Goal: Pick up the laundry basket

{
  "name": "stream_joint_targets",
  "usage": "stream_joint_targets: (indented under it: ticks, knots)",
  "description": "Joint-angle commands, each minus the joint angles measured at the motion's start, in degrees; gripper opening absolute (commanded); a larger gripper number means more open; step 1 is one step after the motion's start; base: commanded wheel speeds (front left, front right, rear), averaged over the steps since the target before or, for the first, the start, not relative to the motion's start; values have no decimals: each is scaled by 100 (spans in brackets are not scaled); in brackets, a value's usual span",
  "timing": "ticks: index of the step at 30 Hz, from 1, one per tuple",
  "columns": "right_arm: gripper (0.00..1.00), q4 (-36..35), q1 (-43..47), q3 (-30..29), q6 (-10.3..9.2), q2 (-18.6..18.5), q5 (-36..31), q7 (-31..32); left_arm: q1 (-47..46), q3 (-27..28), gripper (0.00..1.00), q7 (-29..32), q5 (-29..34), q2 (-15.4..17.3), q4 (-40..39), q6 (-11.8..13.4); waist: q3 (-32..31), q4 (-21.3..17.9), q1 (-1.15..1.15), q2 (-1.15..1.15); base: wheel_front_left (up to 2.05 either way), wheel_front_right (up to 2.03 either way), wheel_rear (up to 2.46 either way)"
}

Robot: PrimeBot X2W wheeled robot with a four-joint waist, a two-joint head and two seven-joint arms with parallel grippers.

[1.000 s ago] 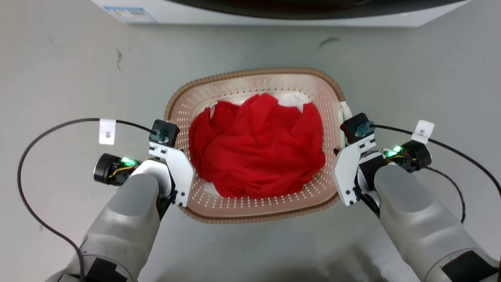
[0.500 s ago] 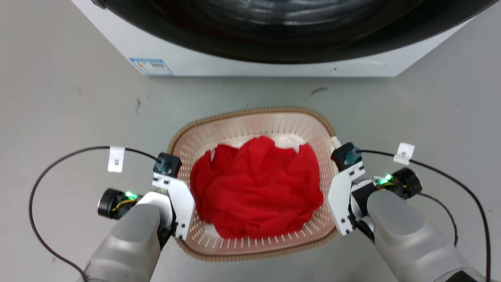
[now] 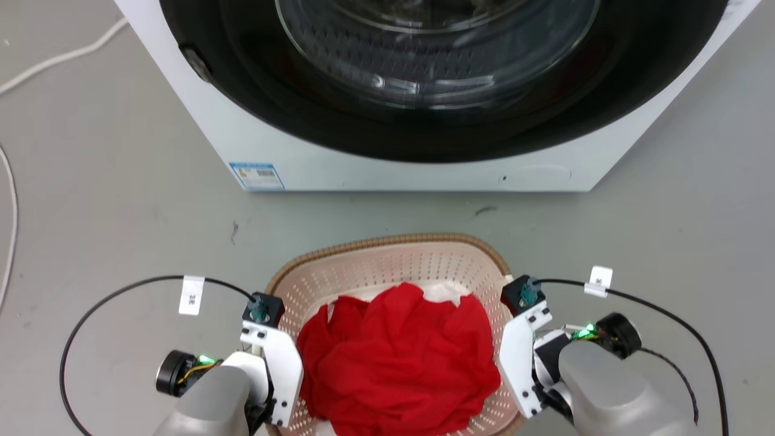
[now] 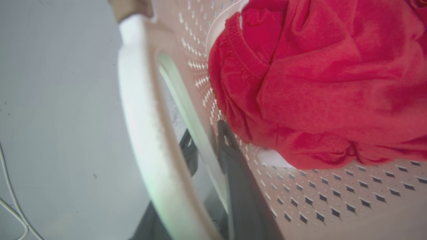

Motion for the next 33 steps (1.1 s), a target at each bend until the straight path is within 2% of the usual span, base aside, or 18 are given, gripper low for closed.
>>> stream_joint_targets:
  ticks: [1, 23, 33]
  knots:
    - [0, -40, 88, 97, 0, 7, 44, 39, 85, -78, 0, 27, -8, 21, -42, -17, -225, -9, 1, 0, 0, 0, 0]
    - [0, -103, 727, 1171, 7, 19, 1011, 578, 860, -706, 0, 532, -833, 53, -208, -17, -1533, -85, 1, 0, 0, 0, 0]
    - [0, -65, 740, 1492, 8, 20, 1331, 630, 967, -911, 0, 557, -1098, 112, -229, -17, -1765, -107, 1, 0, 0, 0, 0]
